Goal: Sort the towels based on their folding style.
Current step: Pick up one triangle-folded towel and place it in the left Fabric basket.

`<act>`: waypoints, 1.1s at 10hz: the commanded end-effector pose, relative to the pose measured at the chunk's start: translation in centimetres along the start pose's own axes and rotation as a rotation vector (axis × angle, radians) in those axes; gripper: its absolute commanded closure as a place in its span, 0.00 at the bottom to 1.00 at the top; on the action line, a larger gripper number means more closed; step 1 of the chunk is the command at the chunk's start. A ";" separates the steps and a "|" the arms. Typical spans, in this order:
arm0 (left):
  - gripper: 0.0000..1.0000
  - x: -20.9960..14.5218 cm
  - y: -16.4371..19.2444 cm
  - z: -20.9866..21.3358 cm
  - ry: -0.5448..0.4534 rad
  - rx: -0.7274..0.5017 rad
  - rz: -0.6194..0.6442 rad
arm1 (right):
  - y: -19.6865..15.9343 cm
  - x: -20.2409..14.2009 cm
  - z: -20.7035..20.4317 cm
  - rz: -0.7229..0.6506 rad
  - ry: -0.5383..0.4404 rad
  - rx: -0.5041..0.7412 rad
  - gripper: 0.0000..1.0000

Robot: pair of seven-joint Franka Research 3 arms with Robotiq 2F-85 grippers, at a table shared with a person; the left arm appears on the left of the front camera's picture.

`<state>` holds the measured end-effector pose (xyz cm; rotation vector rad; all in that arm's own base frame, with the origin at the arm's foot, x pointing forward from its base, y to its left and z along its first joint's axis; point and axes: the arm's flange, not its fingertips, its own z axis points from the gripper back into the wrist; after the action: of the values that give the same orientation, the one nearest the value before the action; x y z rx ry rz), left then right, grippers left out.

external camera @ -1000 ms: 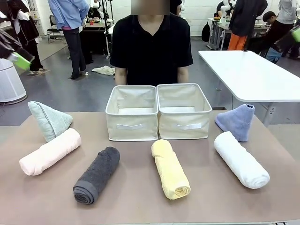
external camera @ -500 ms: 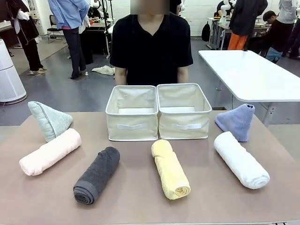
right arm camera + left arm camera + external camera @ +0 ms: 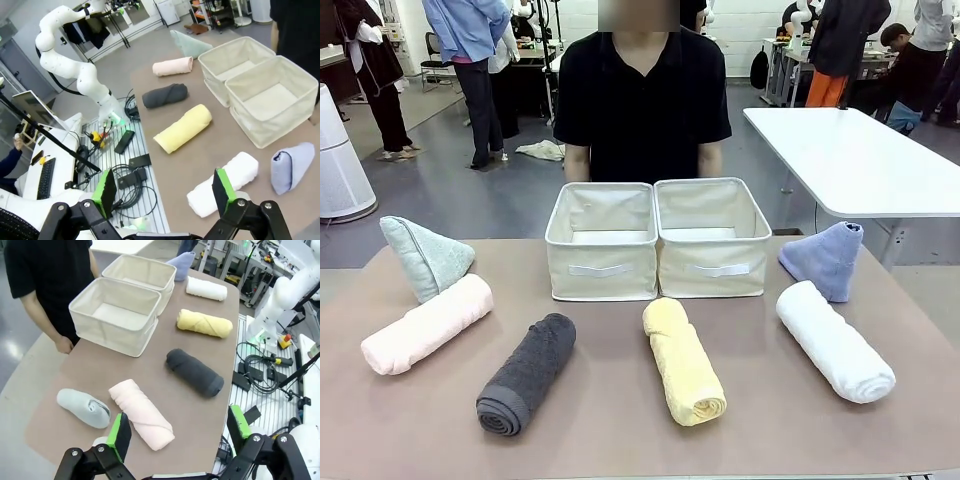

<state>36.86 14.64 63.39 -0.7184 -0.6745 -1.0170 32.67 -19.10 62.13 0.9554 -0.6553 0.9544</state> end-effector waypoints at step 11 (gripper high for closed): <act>0.00 -1.8 -1.2 1.1 -0.042 0.030 -0.082 | 0.6 -1.5 1.2 0.007 -0.035 -0.021 0.00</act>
<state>34.94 15.88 62.53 -0.6840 -0.7588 -1.0680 31.30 -20.54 61.61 0.9458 -0.6912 0.9413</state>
